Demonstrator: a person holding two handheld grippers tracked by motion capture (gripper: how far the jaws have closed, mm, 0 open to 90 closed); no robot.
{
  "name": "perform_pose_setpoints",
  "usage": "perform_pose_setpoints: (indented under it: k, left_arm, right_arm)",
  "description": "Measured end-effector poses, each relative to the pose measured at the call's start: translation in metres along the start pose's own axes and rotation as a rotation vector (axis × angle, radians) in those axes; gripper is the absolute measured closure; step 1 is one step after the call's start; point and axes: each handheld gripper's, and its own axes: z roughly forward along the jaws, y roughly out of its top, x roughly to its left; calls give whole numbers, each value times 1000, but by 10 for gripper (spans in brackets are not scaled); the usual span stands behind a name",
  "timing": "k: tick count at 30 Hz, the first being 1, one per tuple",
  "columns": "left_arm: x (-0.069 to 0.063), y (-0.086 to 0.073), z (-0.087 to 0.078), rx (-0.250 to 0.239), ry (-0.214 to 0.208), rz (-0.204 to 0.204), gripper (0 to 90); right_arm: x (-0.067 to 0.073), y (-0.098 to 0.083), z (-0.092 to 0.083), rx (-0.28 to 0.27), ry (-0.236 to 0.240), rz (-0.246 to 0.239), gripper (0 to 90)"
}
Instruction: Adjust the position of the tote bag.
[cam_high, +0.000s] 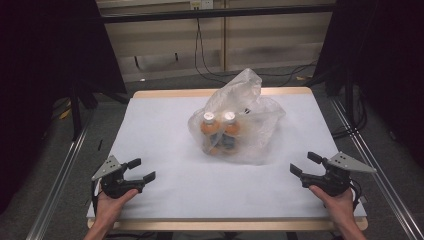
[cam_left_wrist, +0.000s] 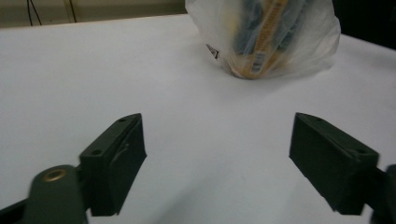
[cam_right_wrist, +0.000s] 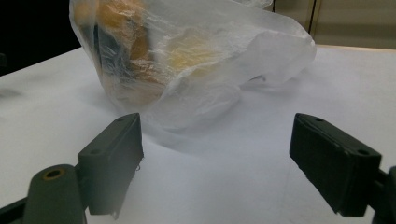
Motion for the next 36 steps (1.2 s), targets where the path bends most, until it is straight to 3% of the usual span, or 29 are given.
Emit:
perform_pose_setpoints:
  k: [6, 7, 10, 15, 19, 23, 25, 26, 29, 32, 33, 36]
  left_arm:
    - [-11, 4, 6, 41, -51, 38, 291]
    - [-13, 4, 8, 34, -78, 37, 319]
    - [-17, 7, 8, 45, -87, 51, 328]
    - [-20, 8, 11, 55, -112, 54, 347]
    - [-24, 10, 14, 61, -129, 23, 351]
    - [-33, 14, 15, 58, -149, 58, 349]
    - [-38, 15, 14, 47, -157, 41, 349]
    - [-37, 16, 13, 54, -155, 58, 349]
    - [-36, 19, 16, 44, -172, 23, 350]
    - [-34, 25, 20, 47, -166, 21, 367]
    - [-33, 30, 23, 48, -180, 23, 405]
    - [-36, 35, 30, 55, -189, 30, 408]
  right_arm:
    - [0, 1, 0, 24, 32, -8, 230]
    - [0, 1, 0, 29, 36, -10, 246]
    - [-1, 1, 2, 47, 55, 2, 300]
    - [0, 1, 4, 67, 88, -10, 338]
    - [1, 1, 7, 89, 107, -7, 332]
    - [3, 3, 7, 101, 124, 6, 361]
    - [4, 4, 7, 107, 130, 1, 367]
    - [5, 4, 7, 107, 136, -3, 373]
    - [8, 7, 9, 116, 149, -2, 383]
    - [12, 12, 12, 118, 186, 15, 378]
    - [15, 17, 16, 124, 192, -19, 378]
    - [13, 20, 24, 143, 200, -34, 380]
